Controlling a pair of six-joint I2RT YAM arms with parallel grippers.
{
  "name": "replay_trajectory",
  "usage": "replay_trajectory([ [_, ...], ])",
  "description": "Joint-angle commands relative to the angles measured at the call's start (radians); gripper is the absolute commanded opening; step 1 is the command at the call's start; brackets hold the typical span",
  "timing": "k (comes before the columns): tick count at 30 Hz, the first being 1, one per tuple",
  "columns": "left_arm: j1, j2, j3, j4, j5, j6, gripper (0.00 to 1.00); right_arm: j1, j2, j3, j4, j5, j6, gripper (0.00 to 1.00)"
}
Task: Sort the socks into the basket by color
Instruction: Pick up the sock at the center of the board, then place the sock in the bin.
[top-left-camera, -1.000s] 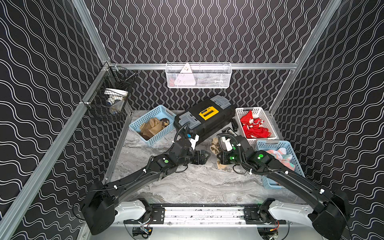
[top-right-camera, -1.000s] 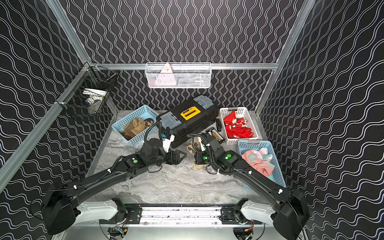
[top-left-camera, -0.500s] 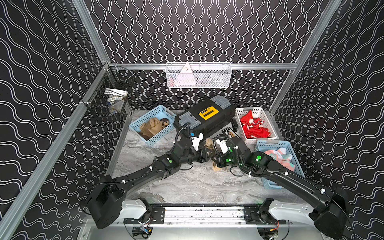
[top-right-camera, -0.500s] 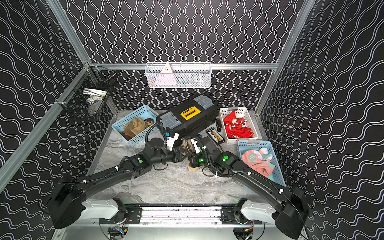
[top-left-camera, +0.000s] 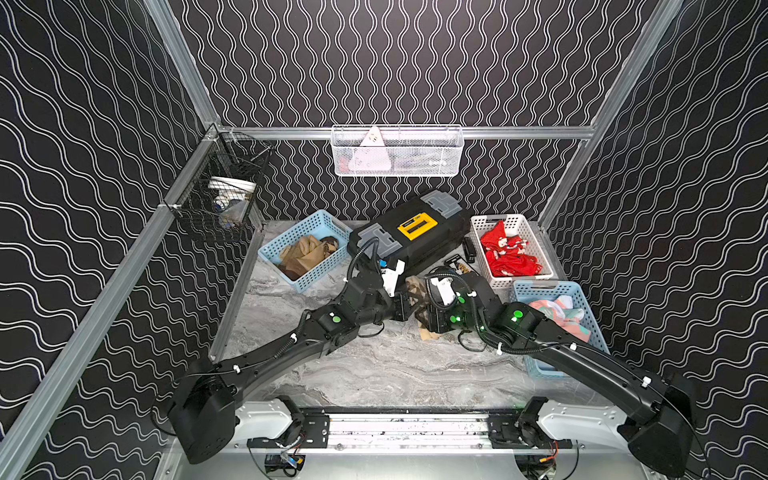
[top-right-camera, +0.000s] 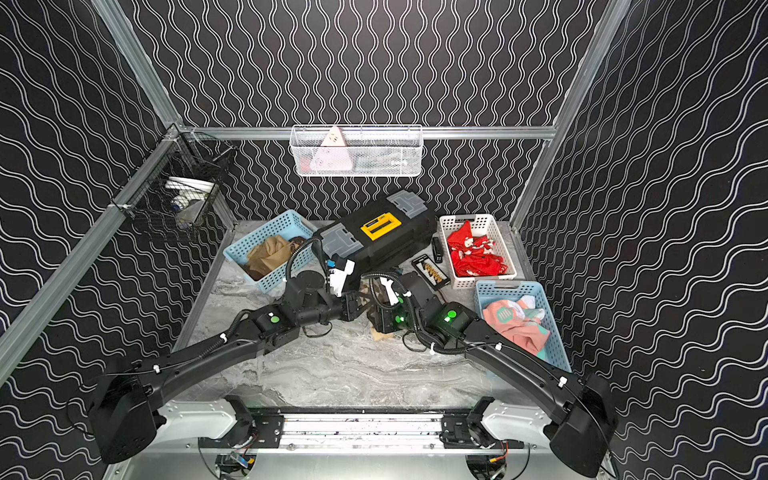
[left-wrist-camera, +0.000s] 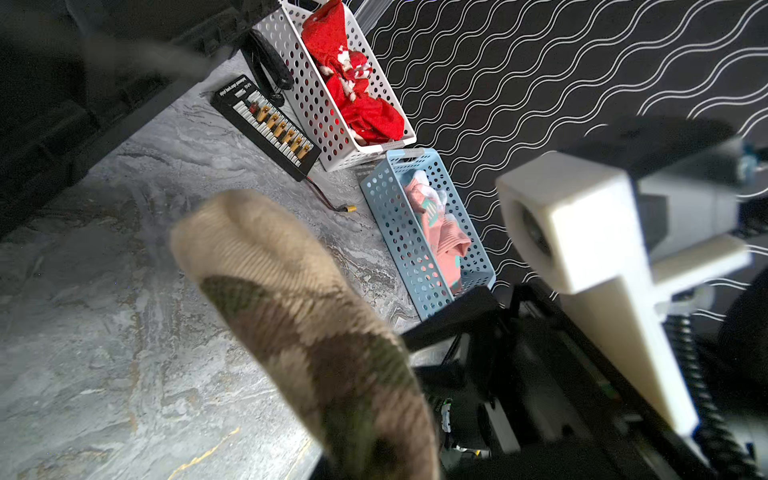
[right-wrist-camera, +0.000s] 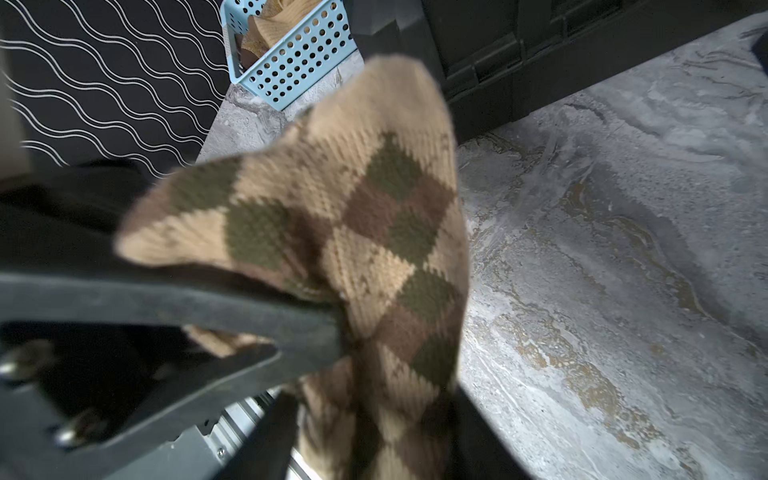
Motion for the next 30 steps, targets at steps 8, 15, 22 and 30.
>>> replay_trajectory([
  [8, 0.212, -0.049, 0.159, -0.388, -0.070, 0.201, 0.00, -0.002, -0.068, 0.013, -0.087, 0.130, 0.004, 1.00],
  [15, 0.523, 0.060, 0.321, -0.535, -0.051, 0.361, 0.00, -0.003, -0.069, -0.012, -0.115, 0.141, 0.016, 1.00],
  [22, 0.705, 0.243, 0.451, -0.544, -0.115, 0.449, 0.00, -0.014, -0.084, -0.043, -0.120, 0.143, 0.014, 1.00],
  [30, 0.799, 0.446, 0.617, -0.525, -0.254, 0.526, 0.00, -0.044, -0.072, -0.062, -0.125, 0.123, 0.001, 1.00],
])
